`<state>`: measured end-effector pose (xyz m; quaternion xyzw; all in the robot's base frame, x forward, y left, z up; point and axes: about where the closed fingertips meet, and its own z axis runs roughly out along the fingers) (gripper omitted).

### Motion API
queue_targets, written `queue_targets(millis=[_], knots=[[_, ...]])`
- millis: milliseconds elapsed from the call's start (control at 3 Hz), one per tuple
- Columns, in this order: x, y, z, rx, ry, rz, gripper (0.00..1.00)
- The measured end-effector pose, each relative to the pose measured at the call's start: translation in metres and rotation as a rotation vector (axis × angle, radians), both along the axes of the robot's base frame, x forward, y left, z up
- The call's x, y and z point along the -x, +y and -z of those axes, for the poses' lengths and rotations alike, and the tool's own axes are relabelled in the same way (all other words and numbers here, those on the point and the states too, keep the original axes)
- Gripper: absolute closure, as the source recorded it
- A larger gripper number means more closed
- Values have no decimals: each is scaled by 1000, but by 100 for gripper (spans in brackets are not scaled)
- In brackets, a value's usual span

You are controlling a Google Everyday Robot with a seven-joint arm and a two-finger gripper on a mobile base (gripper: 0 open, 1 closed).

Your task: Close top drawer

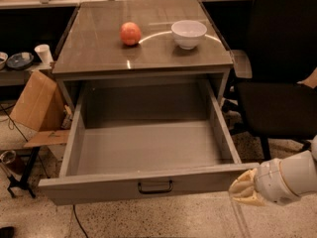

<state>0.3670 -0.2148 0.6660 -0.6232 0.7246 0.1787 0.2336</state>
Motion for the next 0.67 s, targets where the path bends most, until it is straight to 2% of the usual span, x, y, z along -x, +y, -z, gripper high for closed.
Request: queue_targets(millis=[333, 667], knots=[[-11, 15, 26, -16, 20, -65, 100], [-30, 27, 36, -12, 20, -97, 84]])
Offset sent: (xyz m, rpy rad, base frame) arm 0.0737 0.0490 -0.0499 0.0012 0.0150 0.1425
